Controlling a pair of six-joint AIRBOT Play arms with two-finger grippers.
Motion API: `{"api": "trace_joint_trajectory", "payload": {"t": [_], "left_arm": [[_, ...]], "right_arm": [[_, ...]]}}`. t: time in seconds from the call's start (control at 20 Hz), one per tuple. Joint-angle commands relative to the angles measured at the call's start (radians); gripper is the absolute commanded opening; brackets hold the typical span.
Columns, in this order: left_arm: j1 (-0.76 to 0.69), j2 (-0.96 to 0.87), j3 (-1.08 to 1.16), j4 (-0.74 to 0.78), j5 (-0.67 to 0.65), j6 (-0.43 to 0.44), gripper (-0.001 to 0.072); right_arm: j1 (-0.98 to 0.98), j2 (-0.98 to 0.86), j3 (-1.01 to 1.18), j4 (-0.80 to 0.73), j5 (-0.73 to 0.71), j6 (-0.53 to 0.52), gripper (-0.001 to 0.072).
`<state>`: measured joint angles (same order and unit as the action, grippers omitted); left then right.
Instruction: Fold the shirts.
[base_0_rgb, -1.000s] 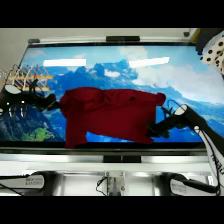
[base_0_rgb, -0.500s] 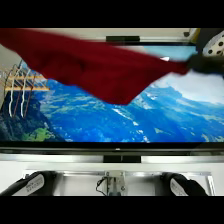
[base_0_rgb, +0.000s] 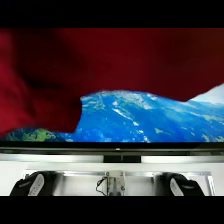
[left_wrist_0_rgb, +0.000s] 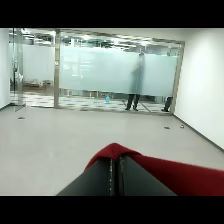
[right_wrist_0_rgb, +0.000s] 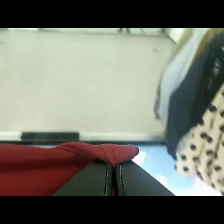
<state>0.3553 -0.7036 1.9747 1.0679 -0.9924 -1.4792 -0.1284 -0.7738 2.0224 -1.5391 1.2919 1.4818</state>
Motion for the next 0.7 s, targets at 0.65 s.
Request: {"api": "trace_joint_trajectory", "payload": {"t": [0.65], "left_arm": [[-0.063,-0.498,-0.703,0.047,-0.019,0.085,0.0034]], "right_arm": [[-0.001,-0.615,-0.681,0.042,-0.34,0.143,0.0073]]}}
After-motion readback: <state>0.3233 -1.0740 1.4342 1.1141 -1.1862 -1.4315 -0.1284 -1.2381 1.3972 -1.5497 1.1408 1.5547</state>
